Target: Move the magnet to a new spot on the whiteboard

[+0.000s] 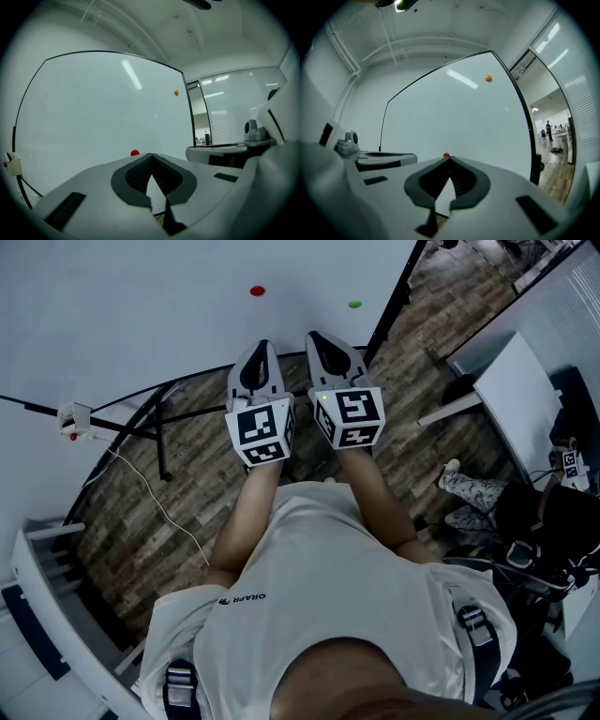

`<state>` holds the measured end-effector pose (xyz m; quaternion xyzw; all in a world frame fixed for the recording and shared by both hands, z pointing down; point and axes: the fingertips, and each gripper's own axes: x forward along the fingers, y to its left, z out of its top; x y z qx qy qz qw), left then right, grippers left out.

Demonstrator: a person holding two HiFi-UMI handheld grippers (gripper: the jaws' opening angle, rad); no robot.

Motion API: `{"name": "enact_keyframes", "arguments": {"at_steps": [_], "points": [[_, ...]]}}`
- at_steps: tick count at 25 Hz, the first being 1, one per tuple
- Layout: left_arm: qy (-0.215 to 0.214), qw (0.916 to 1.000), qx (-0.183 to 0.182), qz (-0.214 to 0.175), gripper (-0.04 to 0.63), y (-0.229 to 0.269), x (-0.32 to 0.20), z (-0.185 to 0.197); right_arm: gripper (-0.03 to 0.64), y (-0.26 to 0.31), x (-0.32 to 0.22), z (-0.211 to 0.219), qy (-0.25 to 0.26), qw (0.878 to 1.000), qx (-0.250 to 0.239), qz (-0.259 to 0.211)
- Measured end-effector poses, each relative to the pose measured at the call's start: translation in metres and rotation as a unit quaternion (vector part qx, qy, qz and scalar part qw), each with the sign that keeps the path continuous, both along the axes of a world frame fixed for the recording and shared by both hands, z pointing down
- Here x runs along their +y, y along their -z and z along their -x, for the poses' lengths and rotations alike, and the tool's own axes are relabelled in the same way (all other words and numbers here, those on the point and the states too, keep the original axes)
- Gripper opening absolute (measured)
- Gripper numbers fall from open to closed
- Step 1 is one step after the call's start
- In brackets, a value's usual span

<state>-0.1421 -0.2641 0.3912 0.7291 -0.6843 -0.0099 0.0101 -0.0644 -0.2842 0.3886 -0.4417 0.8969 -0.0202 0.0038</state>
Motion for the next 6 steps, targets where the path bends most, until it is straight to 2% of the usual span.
{"name": "enact_keyframes", "arguments": {"at_steps": [6], "points": [[-0.005,0.9999,-0.008,-0.004,0.002,0.0025,0.0098,-0.0010,0.012,0.0012,0.0116,0.0045,0.006,1.000,0.004,-0.005]]}}
